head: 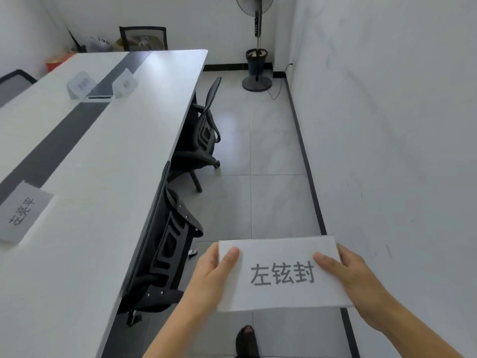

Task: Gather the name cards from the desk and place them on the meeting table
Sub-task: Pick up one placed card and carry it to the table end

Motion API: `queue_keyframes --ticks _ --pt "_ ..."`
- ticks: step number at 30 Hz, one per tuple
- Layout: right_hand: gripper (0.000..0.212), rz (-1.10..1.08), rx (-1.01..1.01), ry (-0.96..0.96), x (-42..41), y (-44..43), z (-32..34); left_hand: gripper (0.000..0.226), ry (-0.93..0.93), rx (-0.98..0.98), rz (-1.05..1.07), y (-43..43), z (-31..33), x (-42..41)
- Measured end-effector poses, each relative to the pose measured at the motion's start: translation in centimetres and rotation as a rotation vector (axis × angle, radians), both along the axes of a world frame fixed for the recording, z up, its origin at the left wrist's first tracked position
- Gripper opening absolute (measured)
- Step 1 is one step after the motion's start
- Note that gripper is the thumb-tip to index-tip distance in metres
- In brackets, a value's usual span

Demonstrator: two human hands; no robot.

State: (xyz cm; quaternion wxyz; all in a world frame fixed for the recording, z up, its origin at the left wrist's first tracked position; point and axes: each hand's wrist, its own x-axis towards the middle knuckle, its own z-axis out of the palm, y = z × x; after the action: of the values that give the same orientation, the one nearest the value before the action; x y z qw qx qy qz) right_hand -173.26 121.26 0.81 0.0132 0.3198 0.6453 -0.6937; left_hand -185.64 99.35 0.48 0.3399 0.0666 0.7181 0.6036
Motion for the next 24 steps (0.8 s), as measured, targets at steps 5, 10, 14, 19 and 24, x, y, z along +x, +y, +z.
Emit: queue_keyframes --ticks 5,10,14,19,24 --pt "0.041 -0.166 0.070 0.026 -5.7 7.5 0.9 0.017 0.184 -0.202 -0.197 6.5 -0.2 -10.6" --pt "0.074 -0.281 0.136 0.036 -12.4 17.0 -0.2 0.017 0.238 -0.284 -0.234 14.3 -1.4 -20.2" --pt "0.061 -0.326 0.168 0.024 -20.0 26.2 -2.2 0.018 0.269 -0.339 -0.265 22.0 -2.7 -27.9" --pt "0.017 -0.259 0.195 -0.025 -31.4 36.7 -2.1 0.023 0.252 -0.409 -0.261 30.0 -1.4 -35.8" --pt "0.015 -0.157 0.236 -0.013 -43.0 44.6 -1.2 0.025 0.225 -0.443 -0.178 34.6 -1.0 -43.3"
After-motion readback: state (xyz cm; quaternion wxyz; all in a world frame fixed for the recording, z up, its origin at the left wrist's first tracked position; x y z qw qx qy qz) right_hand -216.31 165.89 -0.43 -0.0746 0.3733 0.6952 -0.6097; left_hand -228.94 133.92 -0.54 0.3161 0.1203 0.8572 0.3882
